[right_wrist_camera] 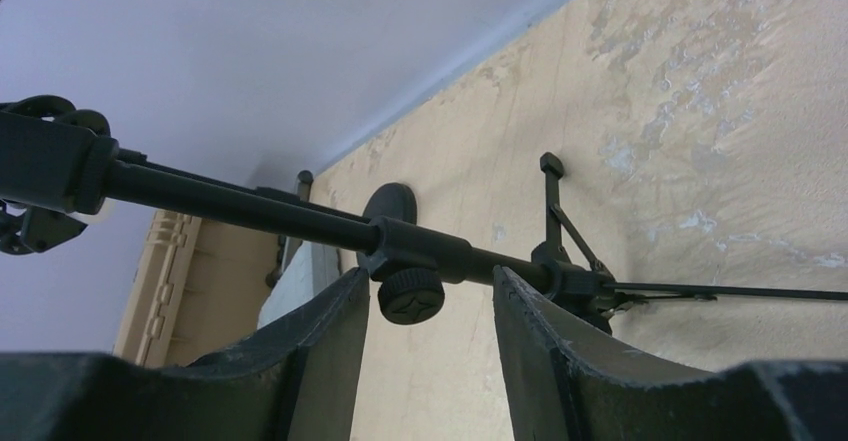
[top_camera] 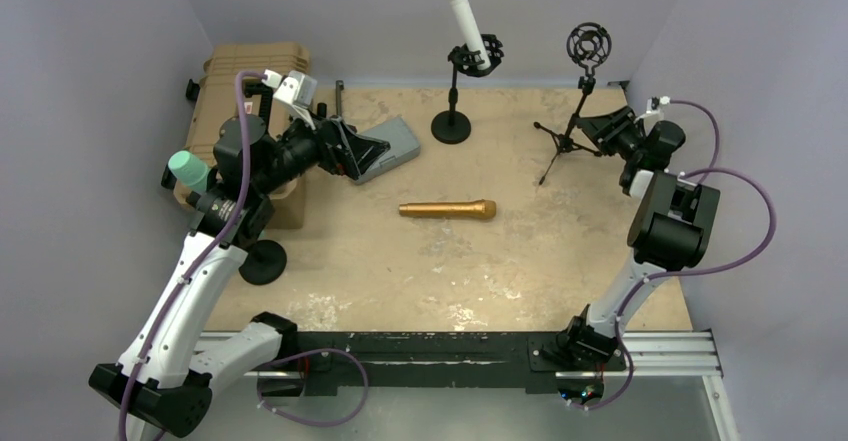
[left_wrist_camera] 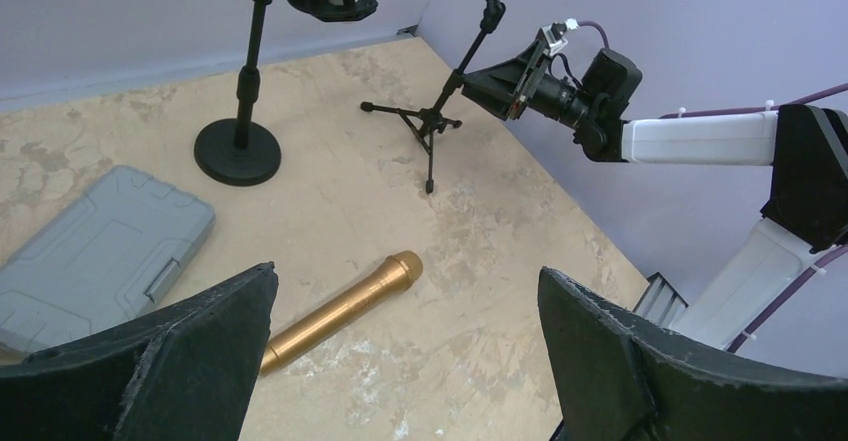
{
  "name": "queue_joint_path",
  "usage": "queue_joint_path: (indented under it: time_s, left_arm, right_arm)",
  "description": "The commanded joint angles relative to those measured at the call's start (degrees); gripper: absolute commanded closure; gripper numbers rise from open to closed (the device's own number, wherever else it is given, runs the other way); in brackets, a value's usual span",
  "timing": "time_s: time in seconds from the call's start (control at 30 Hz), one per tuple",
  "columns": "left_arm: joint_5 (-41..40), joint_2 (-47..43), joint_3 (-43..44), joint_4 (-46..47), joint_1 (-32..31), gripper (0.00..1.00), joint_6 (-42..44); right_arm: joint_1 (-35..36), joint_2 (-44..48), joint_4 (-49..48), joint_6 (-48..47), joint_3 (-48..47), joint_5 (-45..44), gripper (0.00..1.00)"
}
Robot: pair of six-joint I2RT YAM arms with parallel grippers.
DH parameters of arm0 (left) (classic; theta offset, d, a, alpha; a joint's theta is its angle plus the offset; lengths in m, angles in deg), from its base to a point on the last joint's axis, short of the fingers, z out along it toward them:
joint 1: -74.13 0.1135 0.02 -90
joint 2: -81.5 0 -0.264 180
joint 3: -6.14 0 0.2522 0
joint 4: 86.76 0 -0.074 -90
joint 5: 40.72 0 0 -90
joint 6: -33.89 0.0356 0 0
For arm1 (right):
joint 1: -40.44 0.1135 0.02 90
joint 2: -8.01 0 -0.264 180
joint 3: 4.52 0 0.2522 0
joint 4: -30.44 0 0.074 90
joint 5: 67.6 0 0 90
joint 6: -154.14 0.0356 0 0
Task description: Remove the microphone from the stand
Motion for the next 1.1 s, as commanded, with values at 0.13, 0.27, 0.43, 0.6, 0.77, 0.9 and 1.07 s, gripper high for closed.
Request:
queue_joint_path:
  time_s: [0.13, 0.27, 0.43, 0.6, 0.77, 0.9, 1.07]
  left_arm:
    - [0.97, 0.03, -0.23, 2.52, -0.3, 0.0, -0.98]
    - [0.99, 0.13, -0.3, 2.65, -0.38, 0.0, -1.06]
    - [1.07, 0.06, -0.24, 2.64, -0.38, 0.0, -1.07]
    - [1.15, 0.18, -0.3, 2.65, -0.38, 0.0, -1.16]
    - [1.19, 0.24, -0.32, 2.65, -0.47, 0.0, -1.24]
    - [1.54, 0.38, -0.37, 2.92, -0.47, 0.0, -1.69]
    - [1.81, 0.54, -0.36, 3.01, -0.49, 0.0, -1.99]
  right_arm:
    - [0.07, 0.84, -2.92, -1.13, -1.39, 2.95, 0.56]
    - [0.07, 0.68, -4.3, -1.01, -0.96, 3.52, 0.64]
    - [0.05, 0.52, -4.91, -0.94, -0.88, 4.06, 0.72]
    - [0.04, 0.67, -5.43, -0.84, -0.4, 3.85, 0.78]
    - [0.2, 4.73, 3.9, -4.39, 1.01, -1.68, 0.27]
    - [0.54, 9.28, 13.91, -9.87, 1.66, -6.14, 0.24]
    - [3.65, 16.22, 23.75, -14.68, 5.62, -13.43, 0.23]
